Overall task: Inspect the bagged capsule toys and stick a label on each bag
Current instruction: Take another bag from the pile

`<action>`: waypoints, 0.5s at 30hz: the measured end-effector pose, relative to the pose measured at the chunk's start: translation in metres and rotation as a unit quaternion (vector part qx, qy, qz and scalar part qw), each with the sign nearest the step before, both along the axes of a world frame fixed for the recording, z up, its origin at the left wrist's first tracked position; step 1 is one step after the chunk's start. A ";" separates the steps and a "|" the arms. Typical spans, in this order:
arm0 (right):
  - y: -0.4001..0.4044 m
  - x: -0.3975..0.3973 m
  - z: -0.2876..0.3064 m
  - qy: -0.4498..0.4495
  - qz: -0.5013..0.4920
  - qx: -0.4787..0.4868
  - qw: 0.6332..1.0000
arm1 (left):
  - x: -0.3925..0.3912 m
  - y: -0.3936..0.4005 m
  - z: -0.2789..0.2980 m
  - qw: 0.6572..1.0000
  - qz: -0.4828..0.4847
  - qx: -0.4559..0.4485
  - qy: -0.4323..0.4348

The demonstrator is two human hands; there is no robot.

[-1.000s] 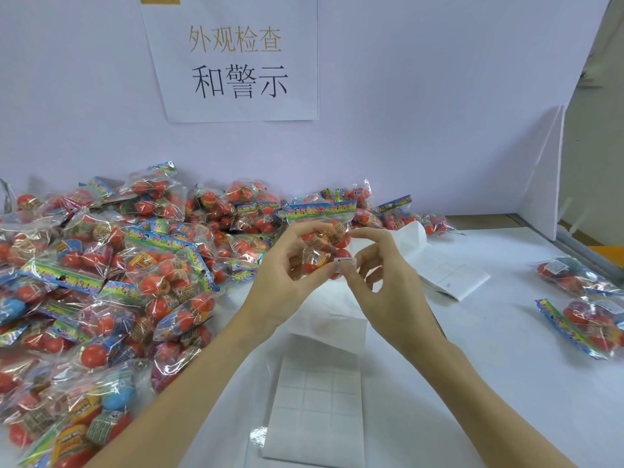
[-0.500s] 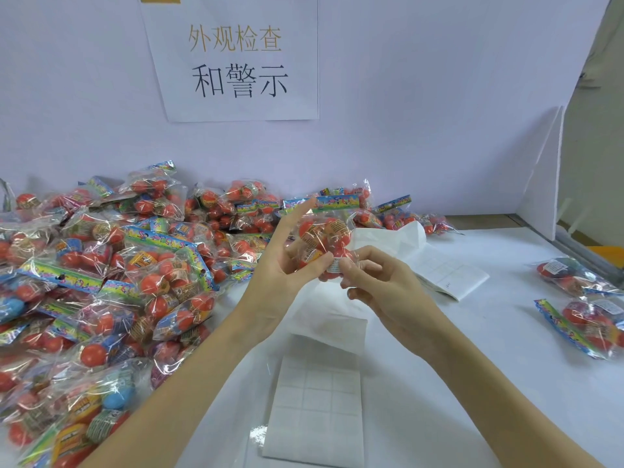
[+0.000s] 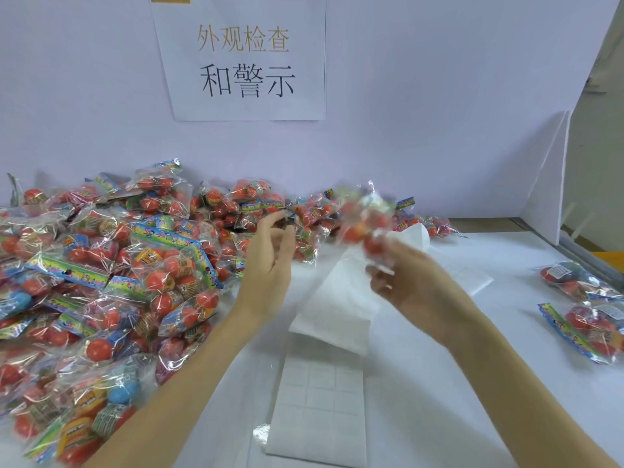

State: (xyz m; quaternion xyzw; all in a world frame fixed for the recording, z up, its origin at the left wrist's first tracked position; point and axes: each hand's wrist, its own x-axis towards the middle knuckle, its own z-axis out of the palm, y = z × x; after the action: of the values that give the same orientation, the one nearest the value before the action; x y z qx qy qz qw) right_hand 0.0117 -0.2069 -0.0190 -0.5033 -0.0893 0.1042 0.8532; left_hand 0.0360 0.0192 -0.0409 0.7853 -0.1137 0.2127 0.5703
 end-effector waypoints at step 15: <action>-0.005 0.007 -0.013 0.029 0.154 0.118 0.981 | 0.017 0.026 -0.019 0.915 0.142 0.374 -0.054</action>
State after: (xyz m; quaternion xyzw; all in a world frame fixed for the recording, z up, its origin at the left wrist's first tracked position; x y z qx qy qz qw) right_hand 0.0187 -0.2114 -0.0323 -0.3759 -0.1525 0.2372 0.8827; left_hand 0.0534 0.0450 -0.0599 0.9365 -0.1028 0.2750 0.1917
